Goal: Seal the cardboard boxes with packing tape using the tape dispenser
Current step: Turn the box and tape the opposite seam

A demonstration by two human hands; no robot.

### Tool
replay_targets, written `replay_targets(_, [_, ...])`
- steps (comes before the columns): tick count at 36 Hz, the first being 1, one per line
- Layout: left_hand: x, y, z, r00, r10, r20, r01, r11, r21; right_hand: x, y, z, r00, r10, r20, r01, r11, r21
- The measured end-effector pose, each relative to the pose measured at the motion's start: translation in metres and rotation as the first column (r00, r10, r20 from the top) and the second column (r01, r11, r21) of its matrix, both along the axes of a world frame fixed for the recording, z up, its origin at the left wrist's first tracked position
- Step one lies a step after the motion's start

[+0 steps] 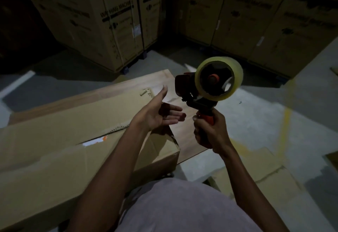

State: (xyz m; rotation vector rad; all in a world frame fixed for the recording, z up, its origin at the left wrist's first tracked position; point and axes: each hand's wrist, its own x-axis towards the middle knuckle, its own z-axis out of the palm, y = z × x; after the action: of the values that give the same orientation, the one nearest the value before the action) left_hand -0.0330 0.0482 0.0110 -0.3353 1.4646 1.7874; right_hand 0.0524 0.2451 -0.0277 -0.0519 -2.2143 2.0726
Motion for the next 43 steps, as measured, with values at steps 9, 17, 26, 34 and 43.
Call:
replay_targets(9, [-0.020,-0.011,0.001,0.968,0.121,-0.218,-0.136,0.989,-0.052,0.008,-0.032,0.007,0.995,-0.087,-0.040,0.086,0.996,-0.009])
replay_targets(17, [-0.034,-0.024,0.013,0.905,0.171,-0.389,-0.240,0.961,-0.135,0.009,-0.040,0.002,0.993,-0.110,-0.034,0.109,0.993,-0.052])
replay_targets(26, [-0.052,-0.034,0.024,0.811,-0.059,-0.582,-0.214,0.896,-0.389,-0.001,-0.035,0.000,0.998,-0.051,0.030,0.051,0.999,-0.007])
replay_targets(34, [-0.067,-0.036,0.020,0.726,-0.219,-0.652,-0.231,0.815,-0.531,-0.003,-0.037,0.003,0.998,-0.010,0.069,0.007,0.999,0.039])
replay_targets(43, [-0.091,-0.058,0.014,0.753,-0.175,-0.634,-0.295,0.771,-0.564,0.004,-0.051,0.008,0.991,-0.032,0.127,0.024,0.998,0.058])
